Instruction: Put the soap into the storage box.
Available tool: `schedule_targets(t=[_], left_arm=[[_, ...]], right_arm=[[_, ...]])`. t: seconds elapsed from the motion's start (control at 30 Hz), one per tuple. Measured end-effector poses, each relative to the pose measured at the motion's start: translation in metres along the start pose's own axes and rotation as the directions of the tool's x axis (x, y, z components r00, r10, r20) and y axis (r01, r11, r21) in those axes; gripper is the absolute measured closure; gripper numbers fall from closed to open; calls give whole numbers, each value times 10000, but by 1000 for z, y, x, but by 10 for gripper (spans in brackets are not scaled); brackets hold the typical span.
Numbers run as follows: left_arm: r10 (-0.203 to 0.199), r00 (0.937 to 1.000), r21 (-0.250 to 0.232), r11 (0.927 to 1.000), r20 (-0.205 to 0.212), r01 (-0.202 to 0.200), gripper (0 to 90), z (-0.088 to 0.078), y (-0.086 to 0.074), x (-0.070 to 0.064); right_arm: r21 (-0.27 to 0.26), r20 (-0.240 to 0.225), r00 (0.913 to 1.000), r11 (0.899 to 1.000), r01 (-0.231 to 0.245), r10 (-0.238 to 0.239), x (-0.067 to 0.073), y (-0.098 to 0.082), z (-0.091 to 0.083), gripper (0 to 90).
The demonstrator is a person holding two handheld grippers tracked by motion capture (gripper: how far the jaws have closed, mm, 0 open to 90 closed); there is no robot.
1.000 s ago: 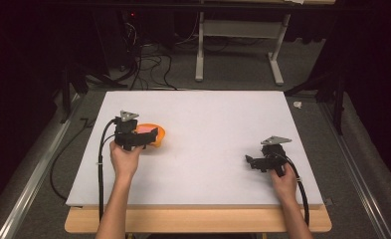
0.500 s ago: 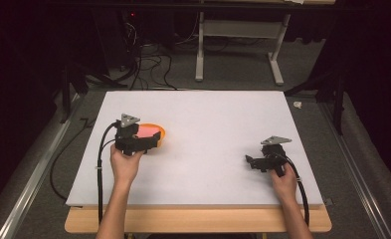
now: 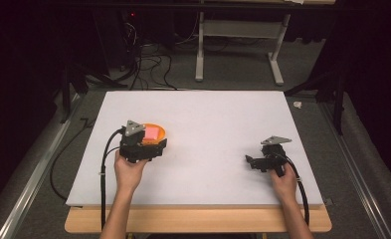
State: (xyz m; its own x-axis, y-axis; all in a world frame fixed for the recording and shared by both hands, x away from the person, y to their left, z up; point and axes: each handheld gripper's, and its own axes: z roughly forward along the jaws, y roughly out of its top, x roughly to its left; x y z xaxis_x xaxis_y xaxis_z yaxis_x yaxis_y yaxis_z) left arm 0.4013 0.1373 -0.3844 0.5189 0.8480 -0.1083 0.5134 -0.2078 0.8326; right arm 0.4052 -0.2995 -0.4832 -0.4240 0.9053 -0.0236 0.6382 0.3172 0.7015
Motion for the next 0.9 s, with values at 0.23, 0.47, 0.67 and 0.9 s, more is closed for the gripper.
schedule_targets(t=[0.23,0.47,0.67,0.9], left_arm=[[258,9992,105,9996,307,-262,158,1,-4,-10],[314,9976,84,9995,614,-319,159,4,-9,-18],[383,9957,136,9991,838,-395,160,8,-12,-25],[467,9932,64,9988,1064,-476,160,10,-14,-32]], right_arm=[[1,-1,10000,10000,-5,5,0,0,0,146],[0,2,10000,10000,0,0,0,0,0,146],[0,3,10000,10000,-2,2,0,0,0,146],[0,3,10000,10000,3,-3,0,0,0,146]])
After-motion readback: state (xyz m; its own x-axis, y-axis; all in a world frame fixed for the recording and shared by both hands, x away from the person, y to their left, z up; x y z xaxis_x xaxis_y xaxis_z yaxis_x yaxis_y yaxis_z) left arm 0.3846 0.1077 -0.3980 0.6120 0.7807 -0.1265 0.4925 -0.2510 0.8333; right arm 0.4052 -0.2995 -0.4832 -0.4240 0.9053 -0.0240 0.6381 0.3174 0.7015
